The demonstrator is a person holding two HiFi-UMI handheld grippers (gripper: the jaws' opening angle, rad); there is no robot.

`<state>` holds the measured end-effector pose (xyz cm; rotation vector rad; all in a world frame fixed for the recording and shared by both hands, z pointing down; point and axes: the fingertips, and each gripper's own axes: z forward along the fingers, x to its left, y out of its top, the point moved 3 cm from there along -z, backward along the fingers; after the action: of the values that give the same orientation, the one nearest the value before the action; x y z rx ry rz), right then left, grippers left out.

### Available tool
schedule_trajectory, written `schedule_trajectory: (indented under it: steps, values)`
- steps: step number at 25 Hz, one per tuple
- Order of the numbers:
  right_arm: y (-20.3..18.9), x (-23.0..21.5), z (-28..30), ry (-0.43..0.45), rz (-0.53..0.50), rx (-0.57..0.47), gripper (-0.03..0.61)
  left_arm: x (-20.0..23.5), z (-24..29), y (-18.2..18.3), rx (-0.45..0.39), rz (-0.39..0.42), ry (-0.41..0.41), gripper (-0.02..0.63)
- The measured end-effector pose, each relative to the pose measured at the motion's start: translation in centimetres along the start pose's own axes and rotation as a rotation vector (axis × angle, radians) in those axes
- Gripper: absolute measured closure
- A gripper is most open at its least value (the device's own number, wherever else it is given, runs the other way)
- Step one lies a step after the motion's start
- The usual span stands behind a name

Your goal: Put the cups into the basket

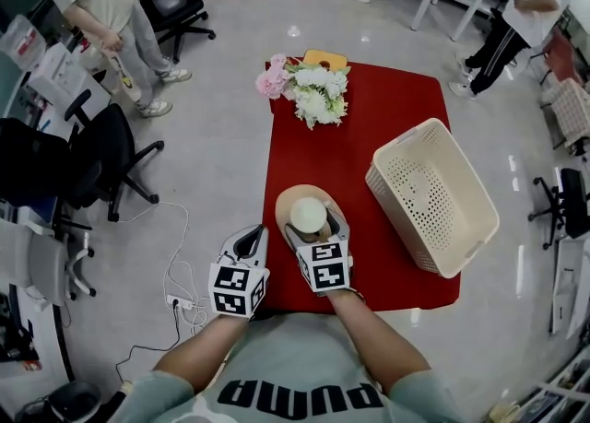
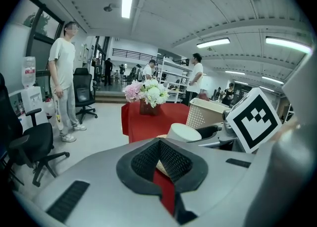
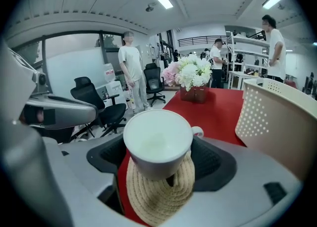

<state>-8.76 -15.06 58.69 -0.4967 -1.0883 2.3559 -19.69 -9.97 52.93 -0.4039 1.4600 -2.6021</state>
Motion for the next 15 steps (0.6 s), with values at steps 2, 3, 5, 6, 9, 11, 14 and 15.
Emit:
schedule_trajectory:
  steps: [2,3,5,6,9,11,14,15]
  values:
    - [0.1,-0.1,0.0,-0.007,-0.005,-0.01,0.193,0.0,0.1,-0.1,0.004,0.001,-0.004,0.611]
    - [0.1,-0.2,0.0,-0.009,-0.006,-0.016,0.193,0.0,0.1,-0.1,0.006,0.001,-0.005,0.611]
    - [0.1,-0.2,0.0,-0.01,-0.005,-0.025,0.193,0.1,0.0,-0.2,0.008,0.002,-0.006,0.611]
    - [0.0,-0.1,-0.1,-0.012,-0.003,-0.028,0.193,0.2,0.0,-0.3,0.009,0.004,-0.007,0.611]
    - [-0.3,-0.1,-0.5,-0.021,-0.002,-0.029,0.193,0.4,-0.2,-0.4,0.012,0.008,-0.01,0.611]
    - [-0.4,-0.3,-0.9,-0.028,0.002,-0.029,0.193,0.2,-0.1,-0.3,0.009,0.012,-0.014,0.611]
    - [-0.4,-0.9,-2.0,-0.034,0.018,-0.039,0.193,-0.4,0.3,0.0,0.006,0.02,-0.027,0.611]
    - [-0.3,-1.1,-2.5,-0.036,0.023,-0.046,0.193,-0.7,0.5,0.0,0.005,0.023,-0.033,0.611]
